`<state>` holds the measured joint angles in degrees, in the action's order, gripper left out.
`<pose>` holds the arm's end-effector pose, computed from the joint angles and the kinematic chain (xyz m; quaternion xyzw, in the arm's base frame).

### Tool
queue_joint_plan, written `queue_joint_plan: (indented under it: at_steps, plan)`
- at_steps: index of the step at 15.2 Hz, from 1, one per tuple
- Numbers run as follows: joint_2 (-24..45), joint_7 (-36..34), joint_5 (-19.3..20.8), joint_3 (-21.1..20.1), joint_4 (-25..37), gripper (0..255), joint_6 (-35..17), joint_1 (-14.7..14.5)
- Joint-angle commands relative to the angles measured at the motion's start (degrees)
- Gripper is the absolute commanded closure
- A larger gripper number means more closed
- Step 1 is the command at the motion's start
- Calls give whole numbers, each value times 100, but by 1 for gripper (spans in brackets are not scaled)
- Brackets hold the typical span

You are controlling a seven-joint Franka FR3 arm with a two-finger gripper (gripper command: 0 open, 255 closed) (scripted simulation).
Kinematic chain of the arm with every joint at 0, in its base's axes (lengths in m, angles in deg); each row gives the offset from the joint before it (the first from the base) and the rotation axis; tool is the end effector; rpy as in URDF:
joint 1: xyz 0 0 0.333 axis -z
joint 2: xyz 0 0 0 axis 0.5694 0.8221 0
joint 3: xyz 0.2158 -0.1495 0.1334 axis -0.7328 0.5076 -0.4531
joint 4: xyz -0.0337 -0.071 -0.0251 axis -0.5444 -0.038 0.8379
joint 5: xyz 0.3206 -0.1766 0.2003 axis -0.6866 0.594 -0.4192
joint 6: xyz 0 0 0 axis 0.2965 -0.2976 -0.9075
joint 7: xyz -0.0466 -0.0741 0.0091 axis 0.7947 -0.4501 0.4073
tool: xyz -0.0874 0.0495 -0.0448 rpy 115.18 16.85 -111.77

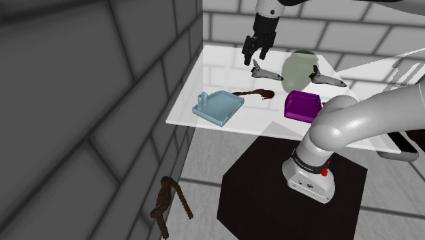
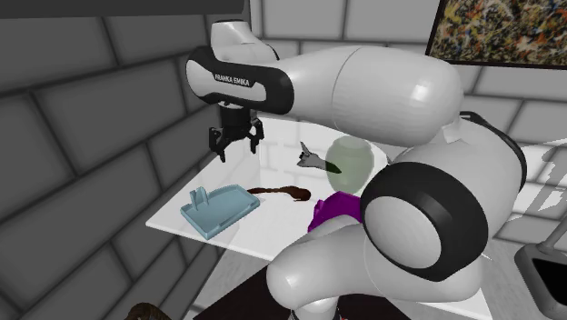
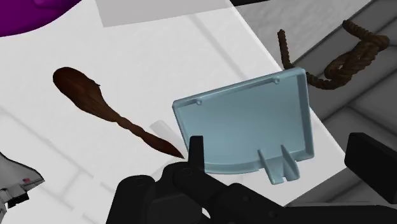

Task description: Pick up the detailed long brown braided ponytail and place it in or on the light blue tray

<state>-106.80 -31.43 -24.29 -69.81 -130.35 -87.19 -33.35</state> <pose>0.3654 -0.0107 0.5652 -0.9966 0.0694 -0.0434 0.0022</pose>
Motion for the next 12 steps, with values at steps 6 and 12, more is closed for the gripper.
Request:
queue_joint_plan:
  at_steps: [6, 12]
  plan:
    - [607, 1077, 464, 418, -254, 0, -427, -67]
    - [1562, 2285, 1029, 856, -355, 0, -1041, -96]
